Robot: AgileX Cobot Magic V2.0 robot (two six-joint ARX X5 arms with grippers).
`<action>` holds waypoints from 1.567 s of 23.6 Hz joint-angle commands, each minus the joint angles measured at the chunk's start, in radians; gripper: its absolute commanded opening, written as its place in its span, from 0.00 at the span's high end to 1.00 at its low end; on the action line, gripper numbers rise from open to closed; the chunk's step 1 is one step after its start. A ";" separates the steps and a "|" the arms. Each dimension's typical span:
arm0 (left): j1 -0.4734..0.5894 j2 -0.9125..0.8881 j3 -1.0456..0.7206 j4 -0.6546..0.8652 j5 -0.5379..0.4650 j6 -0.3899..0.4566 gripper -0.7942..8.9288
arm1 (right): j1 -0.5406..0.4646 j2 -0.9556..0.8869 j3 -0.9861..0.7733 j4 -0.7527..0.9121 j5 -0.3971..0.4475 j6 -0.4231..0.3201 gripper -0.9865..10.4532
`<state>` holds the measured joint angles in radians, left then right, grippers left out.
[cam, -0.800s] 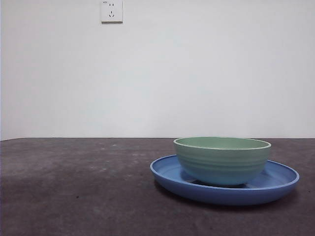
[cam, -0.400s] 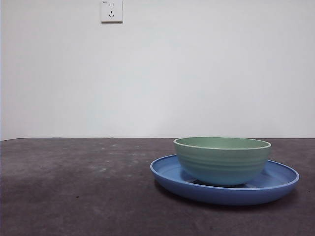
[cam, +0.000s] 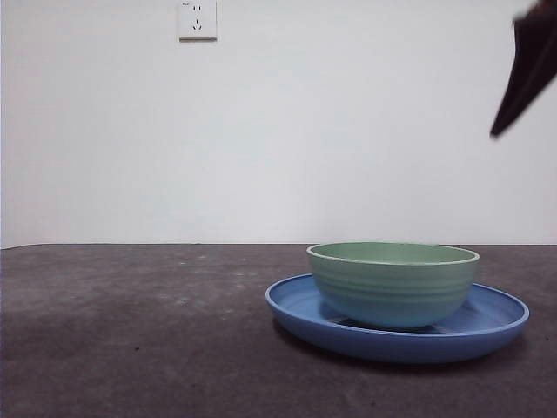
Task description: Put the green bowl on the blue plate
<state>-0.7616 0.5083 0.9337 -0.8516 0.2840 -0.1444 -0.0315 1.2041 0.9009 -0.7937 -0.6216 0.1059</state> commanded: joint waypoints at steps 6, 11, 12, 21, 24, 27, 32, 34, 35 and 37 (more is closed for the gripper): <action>-0.008 0.002 0.007 0.007 0.002 -0.003 0.27 | -0.018 0.219 0.016 0.114 0.002 -0.057 0.45; -0.008 0.002 0.007 0.007 0.002 -0.003 0.28 | -0.017 0.318 0.016 0.168 0.028 -0.069 0.61; -0.008 0.002 0.007 0.007 0.002 -0.003 0.27 | -0.017 0.327 0.016 0.177 0.027 -0.069 0.62; -0.008 0.002 0.007 0.008 0.002 -0.002 0.27 | 0.063 0.401 0.016 0.215 0.020 -0.069 0.69; -0.008 0.002 0.007 0.007 0.002 -0.002 0.27 | 0.086 0.427 0.016 0.225 0.020 -0.064 0.71; -0.008 0.002 0.007 0.007 0.002 -0.003 0.27 | 0.105 0.464 0.016 0.241 0.020 -0.065 0.73; -0.008 0.002 0.007 0.007 0.002 -0.003 0.27 | 0.122 0.483 0.016 0.270 0.021 -0.066 0.85; -0.008 0.002 0.007 0.007 0.002 -0.003 0.27 | 0.122 0.483 0.016 0.270 0.028 -0.065 0.91; -0.008 0.002 0.007 0.007 0.002 -0.003 0.28 | 0.122 0.483 0.016 0.271 0.030 -0.064 0.90; -0.008 0.002 0.007 0.007 0.002 -0.003 0.27 | 0.122 0.482 0.018 0.274 0.054 -0.056 0.90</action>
<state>-0.7616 0.5083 0.9337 -0.8528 0.2840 -0.1448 0.0860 1.6650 0.9009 -0.5259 -0.5751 0.0521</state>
